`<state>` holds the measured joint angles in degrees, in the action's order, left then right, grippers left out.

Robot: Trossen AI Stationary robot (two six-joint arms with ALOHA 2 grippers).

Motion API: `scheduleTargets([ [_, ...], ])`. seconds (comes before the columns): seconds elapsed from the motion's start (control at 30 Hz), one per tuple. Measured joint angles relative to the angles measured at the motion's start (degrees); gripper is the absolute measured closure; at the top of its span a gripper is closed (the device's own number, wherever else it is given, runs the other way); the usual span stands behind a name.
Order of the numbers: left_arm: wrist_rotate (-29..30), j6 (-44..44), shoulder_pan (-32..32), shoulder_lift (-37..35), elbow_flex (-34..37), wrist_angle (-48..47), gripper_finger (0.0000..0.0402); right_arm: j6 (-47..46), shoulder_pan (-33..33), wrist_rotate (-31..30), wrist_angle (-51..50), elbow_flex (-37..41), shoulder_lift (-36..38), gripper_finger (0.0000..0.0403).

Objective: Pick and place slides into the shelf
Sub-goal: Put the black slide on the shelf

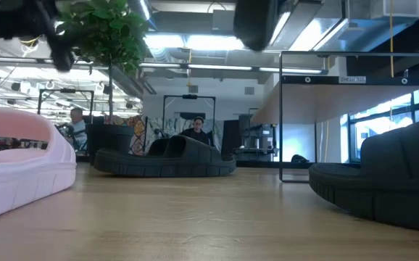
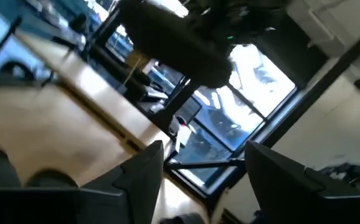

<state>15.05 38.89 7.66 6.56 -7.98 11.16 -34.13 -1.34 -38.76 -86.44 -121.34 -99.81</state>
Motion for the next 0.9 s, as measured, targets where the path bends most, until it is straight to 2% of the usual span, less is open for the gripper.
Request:
scheduleTargets([
  [0.23,0.5,-25.1,0.0,14.7,-13.6,0.0,0.0191,-0.3,-4.9,9.7,1.6,5.7,-0.1,0.039],
  [0.43,1.8,-44.1,1.2,32.9,-25.8,-0.6,0.0191,0.2,-5.4,12.1,4.0,8.2,0.0,0.039],
  [0.5,4.1,-50.9,2.3,38.8,-30.1,-2.1,0.0191,0.2,-5.4,12.1,4.0,8.3,0.0,0.039],
  [0.6,10.9,-59.9,4.6,46.4,-37.2,-4.4,0.0191,0.0,-5.4,12.2,4.0,8.3,0.0,0.039],
  [0.73,18.7,-70.3,8.0,54.5,-45.8,-5.8,0.0191,-0.1,-5.4,13.8,3.9,8.3,0.0,0.039],
  [0.9,24.6,-81.2,11.8,62.8,-55.0,-10.1,0.0191,-0.3,-5.4,14.8,3.9,8.3,0.0,0.039],
])
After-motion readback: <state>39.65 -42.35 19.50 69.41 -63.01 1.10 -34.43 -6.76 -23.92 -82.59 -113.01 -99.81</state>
